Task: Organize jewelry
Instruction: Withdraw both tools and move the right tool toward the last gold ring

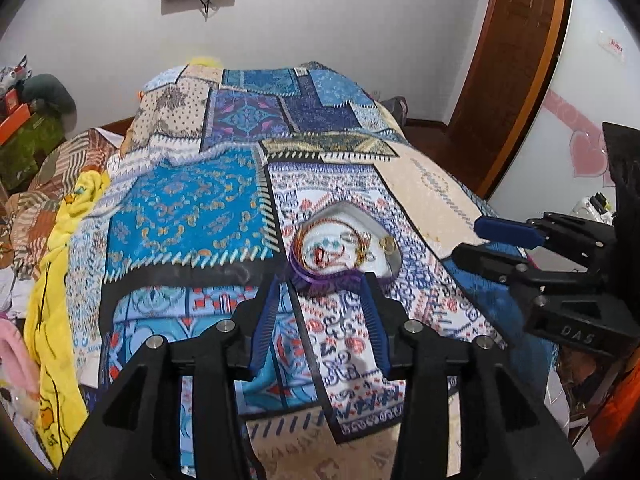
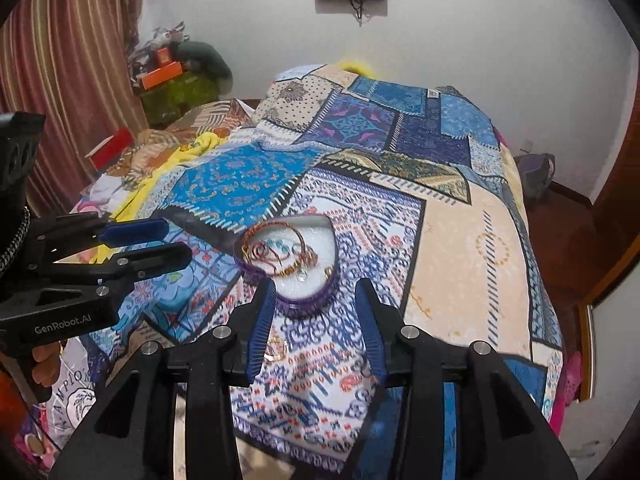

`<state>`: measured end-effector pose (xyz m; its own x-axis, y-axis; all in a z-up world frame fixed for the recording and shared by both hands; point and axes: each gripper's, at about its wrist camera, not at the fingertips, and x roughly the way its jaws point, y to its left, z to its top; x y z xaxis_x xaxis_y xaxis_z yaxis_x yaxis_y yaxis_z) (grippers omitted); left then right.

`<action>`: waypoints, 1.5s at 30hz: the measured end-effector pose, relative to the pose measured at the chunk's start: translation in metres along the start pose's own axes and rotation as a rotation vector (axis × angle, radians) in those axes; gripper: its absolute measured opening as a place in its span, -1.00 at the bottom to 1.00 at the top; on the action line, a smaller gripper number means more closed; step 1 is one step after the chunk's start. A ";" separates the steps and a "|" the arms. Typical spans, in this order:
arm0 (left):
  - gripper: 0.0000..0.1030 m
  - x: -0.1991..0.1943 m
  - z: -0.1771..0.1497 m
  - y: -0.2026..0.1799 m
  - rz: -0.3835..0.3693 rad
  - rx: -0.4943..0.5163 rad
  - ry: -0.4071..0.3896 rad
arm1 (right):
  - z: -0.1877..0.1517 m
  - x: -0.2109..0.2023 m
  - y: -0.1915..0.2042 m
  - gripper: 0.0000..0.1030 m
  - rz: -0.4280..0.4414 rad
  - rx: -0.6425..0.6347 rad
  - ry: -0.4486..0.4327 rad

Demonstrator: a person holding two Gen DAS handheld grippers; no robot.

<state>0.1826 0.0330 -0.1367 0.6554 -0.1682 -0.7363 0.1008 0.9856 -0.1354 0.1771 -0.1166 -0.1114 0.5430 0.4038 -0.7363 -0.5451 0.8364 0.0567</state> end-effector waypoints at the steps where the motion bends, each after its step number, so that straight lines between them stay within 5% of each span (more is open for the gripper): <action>1: -0.20 0.001 -0.002 -0.001 -0.002 -0.001 0.011 | -0.003 -0.001 -0.001 -0.27 -0.004 0.002 0.003; 17: -0.20 0.046 -0.040 -0.014 -0.026 -0.005 0.157 | -0.044 0.026 0.001 -0.27 0.034 0.004 0.143; 28: -0.21 0.063 -0.032 -0.021 -0.120 -0.030 0.153 | -0.051 0.037 -0.016 -0.27 0.028 0.055 0.166; 32: -0.52 0.071 -0.030 -0.027 -0.141 -0.020 0.165 | -0.053 0.035 -0.023 -0.27 0.031 0.073 0.164; 36: -0.57 0.076 -0.029 -0.024 -0.161 -0.056 0.165 | -0.056 0.035 -0.025 -0.27 0.037 0.081 0.162; 38: -0.82 0.077 -0.029 -0.023 -0.200 -0.073 0.172 | -0.055 0.036 -0.025 -0.27 0.038 0.081 0.161; 45: -0.85 0.075 -0.026 -0.024 -0.216 -0.075 0.161 | -0.053 0.035 -0.021 -0.27 0.047 0.065 0.161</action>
<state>0.2101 -0.0033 -0.2057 0.4969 -0.3801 -0.7802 0.1653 0.9240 -0.3449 0.1737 -0.1401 -0.1739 0.4058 0.3832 -0.8298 -0.5222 0.8423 0.1336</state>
